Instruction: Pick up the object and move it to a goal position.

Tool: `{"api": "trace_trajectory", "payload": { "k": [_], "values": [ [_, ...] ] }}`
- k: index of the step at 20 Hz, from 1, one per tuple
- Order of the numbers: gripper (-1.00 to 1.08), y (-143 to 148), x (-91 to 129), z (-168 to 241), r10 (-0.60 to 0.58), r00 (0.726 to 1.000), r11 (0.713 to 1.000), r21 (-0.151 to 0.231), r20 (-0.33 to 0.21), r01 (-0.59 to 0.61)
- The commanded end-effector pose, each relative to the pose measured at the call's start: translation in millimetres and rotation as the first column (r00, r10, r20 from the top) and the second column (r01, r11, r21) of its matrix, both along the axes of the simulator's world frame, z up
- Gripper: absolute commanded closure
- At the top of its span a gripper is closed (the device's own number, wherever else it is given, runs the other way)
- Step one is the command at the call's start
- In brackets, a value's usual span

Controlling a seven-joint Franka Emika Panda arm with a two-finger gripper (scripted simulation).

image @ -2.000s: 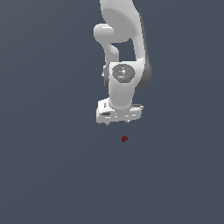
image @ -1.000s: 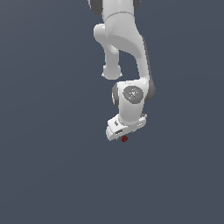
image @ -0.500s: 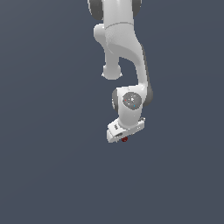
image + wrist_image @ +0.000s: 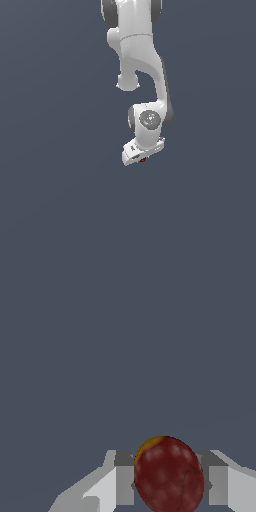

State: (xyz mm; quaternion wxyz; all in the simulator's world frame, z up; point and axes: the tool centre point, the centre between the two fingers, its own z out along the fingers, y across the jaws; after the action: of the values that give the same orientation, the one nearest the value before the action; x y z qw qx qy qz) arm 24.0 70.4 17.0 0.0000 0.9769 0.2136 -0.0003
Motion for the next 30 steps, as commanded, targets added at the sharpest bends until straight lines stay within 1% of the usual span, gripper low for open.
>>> {"api": "trace_trajectory", "payload": {
  "k": [1,11,17,24,30],
  "values": [
    [1.08,0,0,0,0.0,1.0,1.0,0.0,0.001,0.0],
    [1.08,-2,-1,1,0.0,1.0,1.0,0.0,0.001,0.0],
    [1.08,-14,-9,9,0.0,1.0,1.0,0.0,0.001,0.0],
    [1.08,-46,-31,31,-0.001,1.0,1.0,0.0,0.001,0.001],
    [1.08,-91,-62,62,-0.001,1.0,1.0,0.0,0.001,0.001]
  ]
}}
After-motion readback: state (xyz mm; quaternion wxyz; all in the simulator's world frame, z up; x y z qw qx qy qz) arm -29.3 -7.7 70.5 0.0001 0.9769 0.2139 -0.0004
